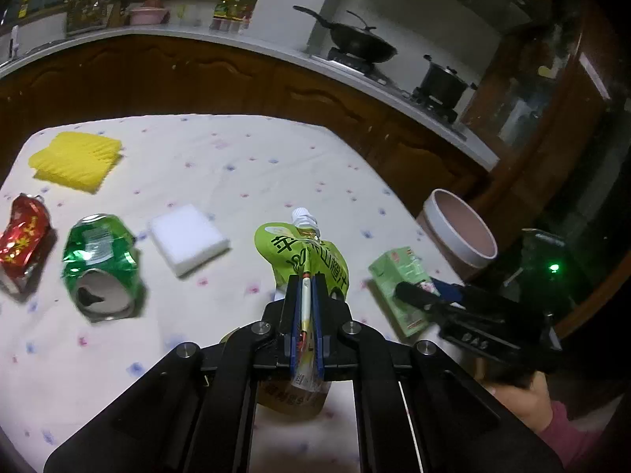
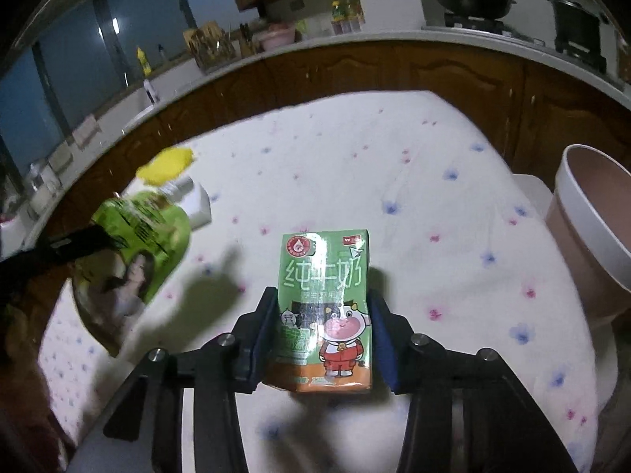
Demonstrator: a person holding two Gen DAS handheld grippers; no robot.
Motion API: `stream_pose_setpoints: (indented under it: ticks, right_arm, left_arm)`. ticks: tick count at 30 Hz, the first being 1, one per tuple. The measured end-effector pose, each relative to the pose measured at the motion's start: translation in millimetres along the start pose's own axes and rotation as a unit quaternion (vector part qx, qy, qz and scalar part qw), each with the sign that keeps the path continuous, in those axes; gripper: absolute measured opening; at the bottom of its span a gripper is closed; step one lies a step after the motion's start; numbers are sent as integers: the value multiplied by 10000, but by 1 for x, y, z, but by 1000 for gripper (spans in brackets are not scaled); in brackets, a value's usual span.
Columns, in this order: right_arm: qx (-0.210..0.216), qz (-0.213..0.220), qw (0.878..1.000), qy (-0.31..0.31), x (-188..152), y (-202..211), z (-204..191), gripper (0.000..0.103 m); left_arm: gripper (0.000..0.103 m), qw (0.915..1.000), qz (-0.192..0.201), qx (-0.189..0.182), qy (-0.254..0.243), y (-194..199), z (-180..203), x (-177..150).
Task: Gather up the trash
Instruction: 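Carry the drink pouch and milk carton over the pink bin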
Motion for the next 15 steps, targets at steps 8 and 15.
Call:
stream_pose_setpoints:
  ticks: [8,15]
  right_arm:
    - [-1,495,9978,-450,24,51,47,45]
    - [-114,794,9945,-678,36,81,80,45]
  left_arm:
    - [4,9995,159,-267,-34,-14,38,18]
    - [4,9984,250,-476,-198,-29,79,35]
Point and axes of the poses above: each gripper's, at about its wrist camera, not at the fingertips, and y roughly against the way its jaws point, z to its right, x to its top, the point moved 9 cm from there along -y, roughly the way its jaws point, and after that the axes turned 12 degrees about -y, right-handed, at the moved point
